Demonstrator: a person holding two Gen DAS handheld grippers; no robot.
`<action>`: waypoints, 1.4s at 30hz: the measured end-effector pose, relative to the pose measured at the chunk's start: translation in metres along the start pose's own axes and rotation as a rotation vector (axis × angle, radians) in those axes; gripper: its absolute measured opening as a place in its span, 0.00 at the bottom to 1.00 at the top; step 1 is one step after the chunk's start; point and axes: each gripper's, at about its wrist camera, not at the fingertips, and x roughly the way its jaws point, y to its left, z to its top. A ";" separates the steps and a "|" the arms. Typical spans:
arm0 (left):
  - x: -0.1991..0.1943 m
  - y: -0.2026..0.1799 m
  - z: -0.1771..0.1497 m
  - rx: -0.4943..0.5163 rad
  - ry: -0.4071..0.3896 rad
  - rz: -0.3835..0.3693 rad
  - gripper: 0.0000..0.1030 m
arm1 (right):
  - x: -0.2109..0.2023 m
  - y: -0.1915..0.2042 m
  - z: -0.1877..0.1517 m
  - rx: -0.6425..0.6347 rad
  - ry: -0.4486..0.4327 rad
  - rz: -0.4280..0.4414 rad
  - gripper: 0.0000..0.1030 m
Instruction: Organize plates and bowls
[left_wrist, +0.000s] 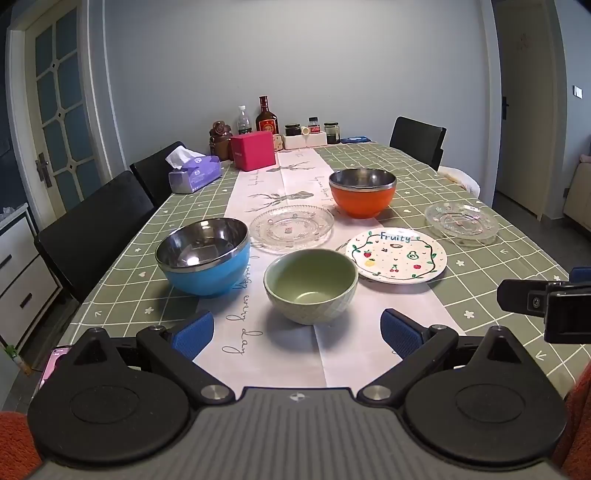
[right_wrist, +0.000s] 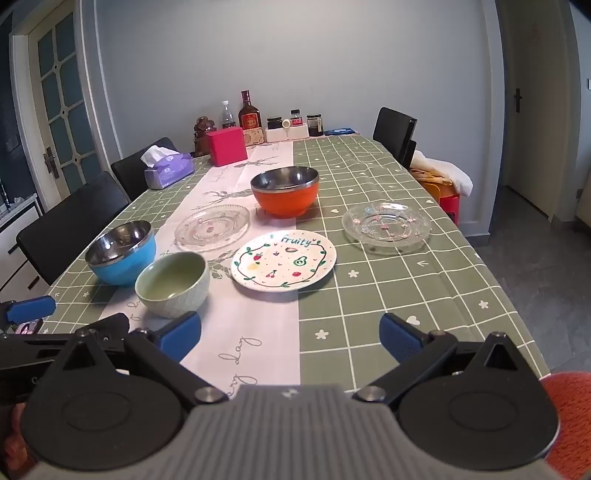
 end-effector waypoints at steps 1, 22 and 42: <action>0.000 0.001 0.000 -0.001 -0.002 0.001 1.00 | 0.000 0.000 0.000 -0.001 -0.001 -0.002 0.98; 0.001 0.000 0.000 0.007 0.003 0.012 1.00 | 0.003 0.006 -0.003 -0.024 -0.003 0.000 0.98; 0.001 -0.001 0.001 0.002 0.008 0.000 1.00 | 0.006 0.008 -0.003 -0.024 0.010 0.001 0.98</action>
